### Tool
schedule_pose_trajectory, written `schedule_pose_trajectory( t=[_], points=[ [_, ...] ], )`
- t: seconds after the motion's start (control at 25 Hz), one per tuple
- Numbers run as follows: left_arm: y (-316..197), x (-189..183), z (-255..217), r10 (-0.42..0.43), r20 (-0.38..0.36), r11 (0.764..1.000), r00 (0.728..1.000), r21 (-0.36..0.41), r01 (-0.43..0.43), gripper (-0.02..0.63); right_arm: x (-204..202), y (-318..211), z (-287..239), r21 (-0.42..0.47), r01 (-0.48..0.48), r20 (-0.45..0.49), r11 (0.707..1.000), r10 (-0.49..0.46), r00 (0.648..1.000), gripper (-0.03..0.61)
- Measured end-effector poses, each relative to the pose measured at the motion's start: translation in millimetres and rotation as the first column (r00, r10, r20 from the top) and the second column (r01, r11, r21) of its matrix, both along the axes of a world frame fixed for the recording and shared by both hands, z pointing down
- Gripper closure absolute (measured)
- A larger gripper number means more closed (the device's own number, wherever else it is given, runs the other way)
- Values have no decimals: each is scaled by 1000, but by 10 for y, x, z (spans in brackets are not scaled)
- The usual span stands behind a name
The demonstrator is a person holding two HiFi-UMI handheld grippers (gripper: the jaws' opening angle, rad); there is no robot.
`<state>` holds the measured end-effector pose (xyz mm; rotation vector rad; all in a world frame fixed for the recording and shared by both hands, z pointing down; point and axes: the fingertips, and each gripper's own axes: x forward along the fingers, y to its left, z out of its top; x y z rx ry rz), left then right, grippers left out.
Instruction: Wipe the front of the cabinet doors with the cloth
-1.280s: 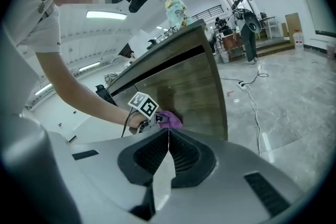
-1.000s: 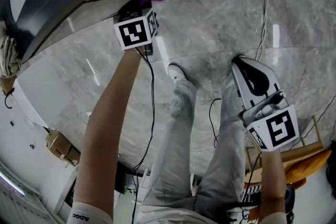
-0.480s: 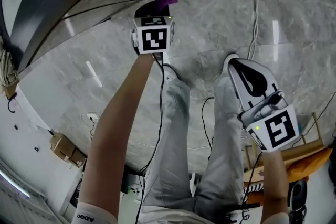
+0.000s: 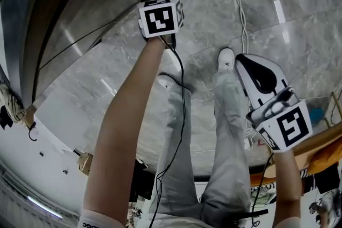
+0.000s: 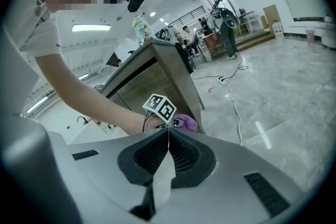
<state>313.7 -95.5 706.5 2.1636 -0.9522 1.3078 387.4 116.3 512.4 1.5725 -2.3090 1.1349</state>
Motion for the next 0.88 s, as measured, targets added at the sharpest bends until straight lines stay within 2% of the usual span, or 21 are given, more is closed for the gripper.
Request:
schedule_pose_trajectory(
  t=[0.12, 0.24, 0.4, 0.6, 0.88],
  points=[
    [-66, -11, 114, -51, 14, 998, 999, -30, 51, 520, 72, 119, 76, -16, -24, 7, 1000, 24, 1000, 552],
    [-223, -192, 117, -40, 58, 999, 998, -11, 40, 520, 39, 181, 134, -28, -41, 1, 999, 41, 999, 552],
    [-305, -611, 89, -24, 98, 1000, 995, -18, 25, 520, -108, 145, 133, -35, -72, -3, 997, 72, 997, 551],
    [-381, -1406, 60, -65, 153, 998, 986, -2, 66, 520, -525, -58, 29, -1, -54, 2, 999, 54, 999, 552],
    [-557, -2857, -6, -125, 263, 992, 957, 18, 125, 520, -1250, -229, -10, 20, -47, 11, 999, 47, 999, 552]
  ],
)
